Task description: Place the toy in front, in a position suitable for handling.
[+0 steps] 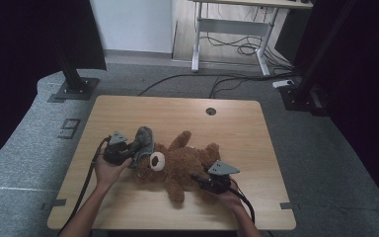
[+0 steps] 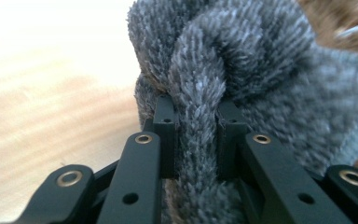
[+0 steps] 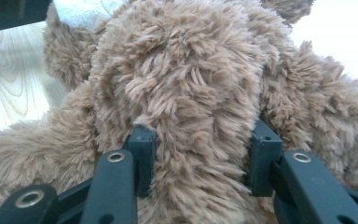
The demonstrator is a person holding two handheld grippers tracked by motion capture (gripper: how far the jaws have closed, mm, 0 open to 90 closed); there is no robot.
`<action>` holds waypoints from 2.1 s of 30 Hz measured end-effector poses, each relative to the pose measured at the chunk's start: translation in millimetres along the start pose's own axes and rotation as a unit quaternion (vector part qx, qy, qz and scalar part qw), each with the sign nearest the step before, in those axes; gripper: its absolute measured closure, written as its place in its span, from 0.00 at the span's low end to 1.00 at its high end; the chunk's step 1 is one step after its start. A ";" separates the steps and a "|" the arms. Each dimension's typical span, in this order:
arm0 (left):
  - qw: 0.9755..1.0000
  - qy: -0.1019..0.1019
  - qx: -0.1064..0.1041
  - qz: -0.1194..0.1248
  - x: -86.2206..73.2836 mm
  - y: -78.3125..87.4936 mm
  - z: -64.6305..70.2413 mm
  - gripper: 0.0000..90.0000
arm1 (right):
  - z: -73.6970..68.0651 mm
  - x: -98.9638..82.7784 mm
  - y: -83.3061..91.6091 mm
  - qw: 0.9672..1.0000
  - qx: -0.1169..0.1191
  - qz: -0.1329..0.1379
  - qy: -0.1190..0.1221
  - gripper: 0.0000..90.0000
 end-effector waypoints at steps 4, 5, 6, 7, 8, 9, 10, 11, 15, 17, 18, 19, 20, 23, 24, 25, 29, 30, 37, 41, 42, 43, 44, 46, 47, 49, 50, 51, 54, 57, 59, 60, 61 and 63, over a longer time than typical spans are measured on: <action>0.999 0.019 -0.020 -0.030 -12.4 -0.5 -5.9 0.83 | -0.2 -0.1 -0.3 1.000 -0.001 0.000 0.001 0.62; 0.999 0.018 -0.019 -0.039 -15.9 -0.8 -7.1 0.83 | -0.2 -0.1 -0.3 1.000 -0.001 0.000 0.001 0.62; 0.999 0.019 -0.020 -0.045 -22.1 -1.6 -7.4 0.83 | -0.3 -0.1 -0.3 1.000 -0.002 0.000 0.001 0.62; 0.998 0.019 -0.023 -0.049 -26.9 -1.1 -7.2 0.83 | -0.4 -0.1 -0.2 1.000 -0.003 -0.001 0.002 0.62; 0.998 0.020 -0.026 -0.050 -31.4 -0.1 -6.4 0.83 | -0.6 -0.1 -0.2 1.000 -0.005 -0.001 0.002 0.62; 0.998 0.020 -0.029 -0.052 -35.9 1.3 -5.3 0.83 | -0.9 -0.1 -0.2 1.000 -0.007 -0.001 0.003 0.62; 0.998 0.020 -0.032 -0.052 -40.0 2.9 -4.2 0.83 | -1.0 -0.1 0.0 1.000 -0.009 -0.003 0.003 0.62; 0.998 0.018 -0.034 -0.055 -43.4 4.4 -3.5 0.83 | -1.0 0.0 -0.3 1.000 -0.010 -0.002 0.003 0.62; 0.995 0.017 -0.055 -0.080 -65.1 10.5 2.7 0.83 | -0.3 -0.2 0.0 1.000 -0.017 -0.004 0.004 0.62; 0.994 0.017 -0.066 -0.082 -71.3 15.7 5.5 0.83 | -0.4 -0.2 0.0 1.000 -0.017 -0.003 0.003 0.62; 0.994 0.015 -0.069 -0.082 -73.1 18.7 6.3 0.83 | -0.3 -0.1 0.2 1.000 -0.019 -0.003 0.003 0.62; 0.994 0.016 -0.069 -0.081 -73.8 20.5 6.8 0.83 | -0.3 -0.1 0.2 1.000 -0.019 -0.003 0.003 0.62; 0.994 0.017 -0.071 -0.080 -74.2 23.6 6.9 0.83 | -0.2 -0.1 0.1 1.000 -0.019 -0.003 0.003 0.62; 0.995 0.018 -0.069 -0.066 -72.0 27.7 6.2 0.83 | 0.1 -0.1 0.1 1.000 -0.019 -0.002 0.001 0.62; 0.996 0.021 -0.064 -0.053 -68.6 29.3 3.6 0.83 | 0.1 0.0 0.0 1.000 -0.018 -0.001 0.001 0.62; 0.997 0.026 -0.062 -0.040 -64.4 31.8 1.0 0.83 | 0.4 0.0 0.3 1.000 -0.017 -0.003 0.000 0.62; 0.995 0.038 -0.080 0.049 -31.6 54.4 -0.1 0.84 | 0.2 0.2 0.1 1.000 -0.016 -0.003 0.001 0.62; 0.994 0.033 -0.079 0.066 -21.8 60.3 2.8 0.84 | 0.0 0.5 -0.3 1.000 -0.017 -0.002 0.002 0.62; 0.990 -0.011 -0.095 0.107 33.6 61.3 39.9 0.84 | 0.3 0.6 -0.2 1.000 -0.016 -0.002 0.001 0.62; 0.991 -0.031 -0.103 0.077 44.4 32.4 62.1 0.84 | 0.3 0.7 -0.3 1.000 -0.013 -0.001 0.000 0.62; 0.992 -0.036 -0.104 0.065 42.8 23.0 66.7 0.84 | 0.3 0.7 -0.1 1.000 -0.013 -0.001 0.000 0.62; 0.993 -0.038 -0.096 0.061 40.4 15.9 68.3 0.83 | 0.2 0.7 0.2 1.000 -0.013 -0.003 0.001 0.61; 0.993 -0.037 -0.096 0.058 39.0 13.0 68.2 0.83 | -0.1 0.7 0.3 1.000 -0.013 -0.003 0.002 0.61; 0.994 -0.027 -0.096 0.052 35.5 9.3 66.7 0.83 | -0.4 0.8 -0.1 1.000 -0.012 -0.003 0.003 0.60; 0.994 -0.026 -0.094 0.049 33.8 8.3 66.7 0.84 | -0.5 0.9 -0.3 1.000 -0.012 -0.003 0.004 0.59; 0.994 -0.031 -0.093 0.041 28.0 6.0 69.0 0.84 | -1.0 1.2 -1.0 1.000 -0.011 -0.003 0.004 0.58; 0.995 -0.031 -0.090 0.043 26.1 5.8 69.6 0.84 | -1.4 1.5 -1.4 1.000 -0.011 -0.004 0.004 0.57; 0.995 -0.031 -0.088 0.044 24.6 5.4 70.3 0.84 | -1.8 1.9 -1.3 1.000 -0.012 -0.005 0.002 0.55; 0.995 -0.037 -0.081 0.047 18.5 3.9 75.3 0.85 | -3.4 3.0 -1.3 1.000 -0.019 -0.009 0.002 0.49; 0.995 -0.040 -0.081 0.047 15.9 5.3 77.1 0.85 | -3.8 4.5 0.1 1.000 -0.017 -0.014 0.003 0.39; 0.995 -0.038 -0.086 0.044 14.4 5.7 77.0 0.85 | -2.6 5.3 2.1 1.000 -0.016 -0.019 -0.003 0.30; 0.994 -0.037 -0.088 0.045 13.3 6.0 76.6 0.85 | -1.8 5.7 2.8 1.000 -0.014 -0.022 -0.008 0.26; 0.994 -0.034 -0.090 0.045 12.2 6.5 76.6 0.85 | -0.4 6.4 4.0 0.999 -0.010 -0.024 -0.021 0.21; 0.994 -0.034 -0.092 0.049 9.5 8.0 76.6 0.86 | 1.4 6.7 5.8 0.999 -0.009 -0.030 -0.039 0.17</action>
Point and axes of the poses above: each handheld gripper's, and its own axes: y roughly backward along the jaws, x roughly out of its top, z roughly to its right, the point moved 6 cm from there along -y, roughly forward along the jaws, and after that the axes turned 10 degrees about x, right-handed, at the moved point
